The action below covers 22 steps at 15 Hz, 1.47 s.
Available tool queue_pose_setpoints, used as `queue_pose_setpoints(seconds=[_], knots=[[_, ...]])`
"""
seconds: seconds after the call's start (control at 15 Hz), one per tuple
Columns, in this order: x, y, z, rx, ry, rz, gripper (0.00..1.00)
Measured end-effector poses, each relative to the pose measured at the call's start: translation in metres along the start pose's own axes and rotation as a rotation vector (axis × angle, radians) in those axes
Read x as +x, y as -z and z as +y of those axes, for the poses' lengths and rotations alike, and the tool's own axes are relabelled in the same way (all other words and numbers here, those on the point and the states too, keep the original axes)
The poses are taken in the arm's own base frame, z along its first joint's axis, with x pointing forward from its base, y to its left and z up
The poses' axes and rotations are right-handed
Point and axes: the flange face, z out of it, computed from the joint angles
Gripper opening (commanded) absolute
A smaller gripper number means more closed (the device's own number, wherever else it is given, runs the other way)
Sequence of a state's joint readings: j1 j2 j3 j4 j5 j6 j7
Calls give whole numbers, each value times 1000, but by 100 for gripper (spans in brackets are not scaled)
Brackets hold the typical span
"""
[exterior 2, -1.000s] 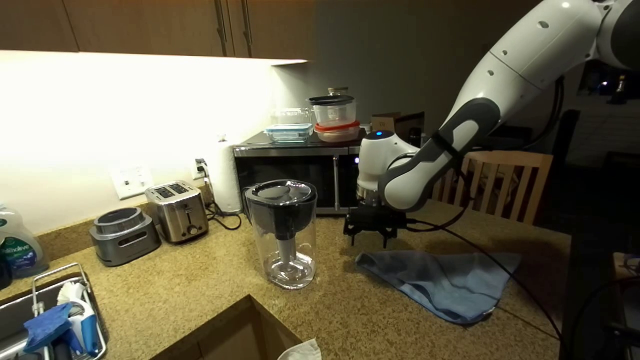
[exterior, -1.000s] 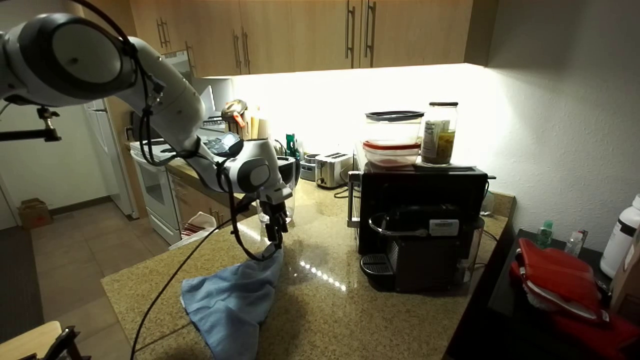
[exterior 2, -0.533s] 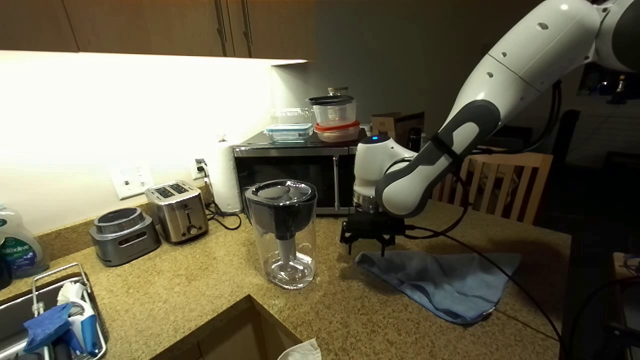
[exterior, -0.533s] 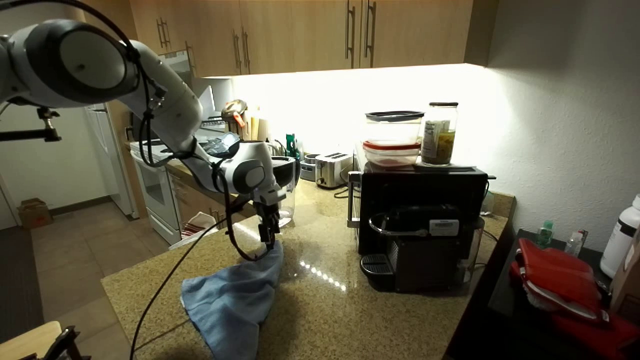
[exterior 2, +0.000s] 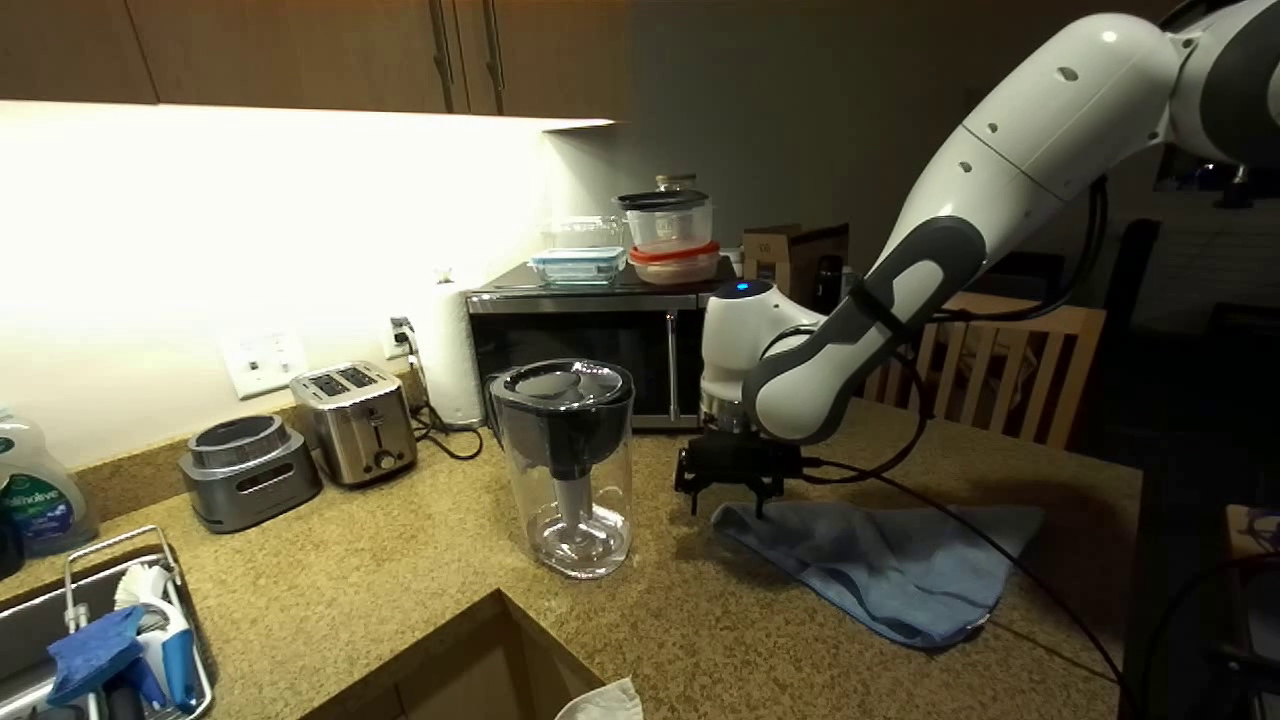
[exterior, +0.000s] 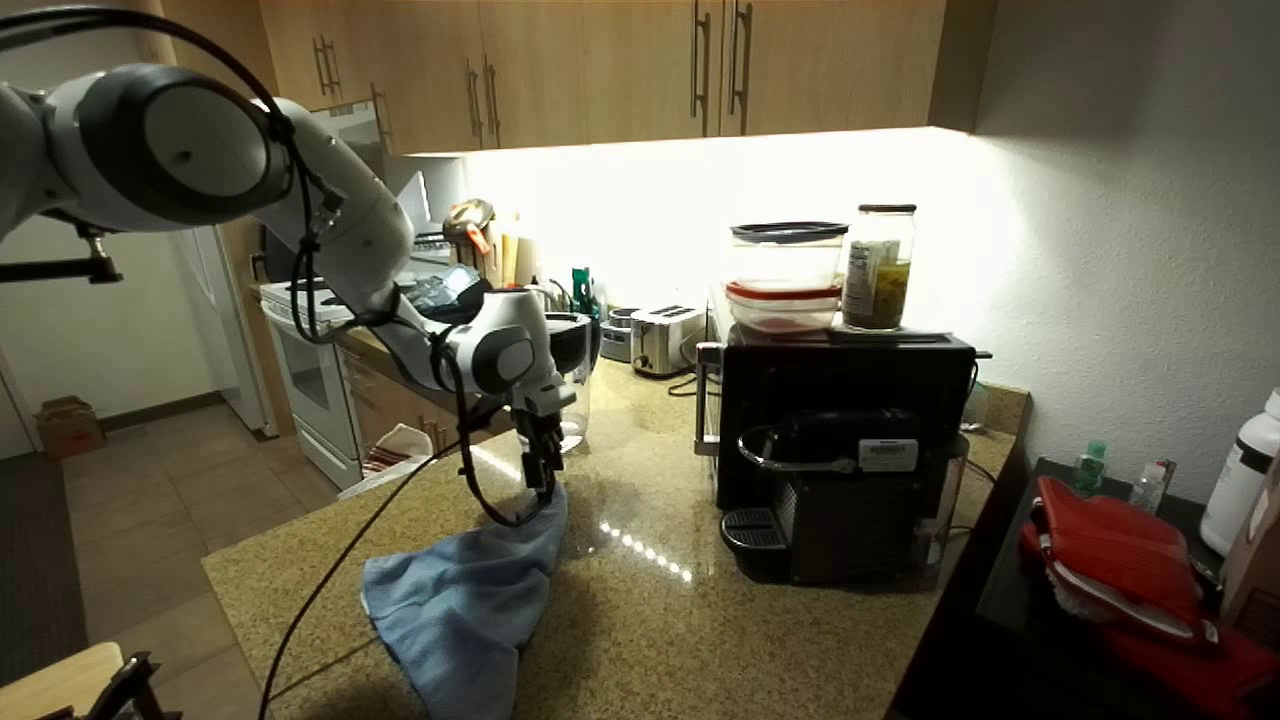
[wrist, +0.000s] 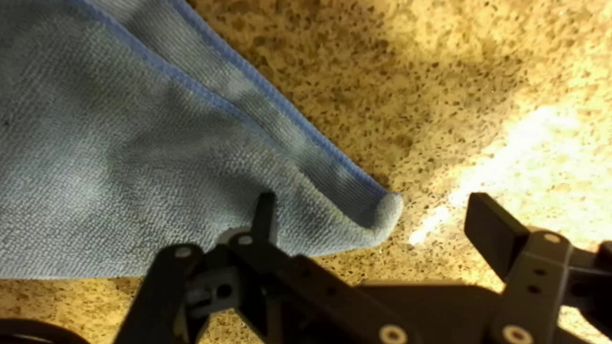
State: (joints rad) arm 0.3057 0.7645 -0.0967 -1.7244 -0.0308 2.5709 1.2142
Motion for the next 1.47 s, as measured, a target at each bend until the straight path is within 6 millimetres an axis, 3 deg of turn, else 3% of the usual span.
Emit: queue_pose_setpoints(seconds=[0.27,0.33,0.47,1.2,1.47], knots=[[1,-11,-1,-8,0,1,97],[1,-14,-1,-13,1,0,74],[-1,-21,1,-23,5,-3,70],[4,-18,-4,-13,31,6,2],[8,-18,-1,-12,49,10,2]])
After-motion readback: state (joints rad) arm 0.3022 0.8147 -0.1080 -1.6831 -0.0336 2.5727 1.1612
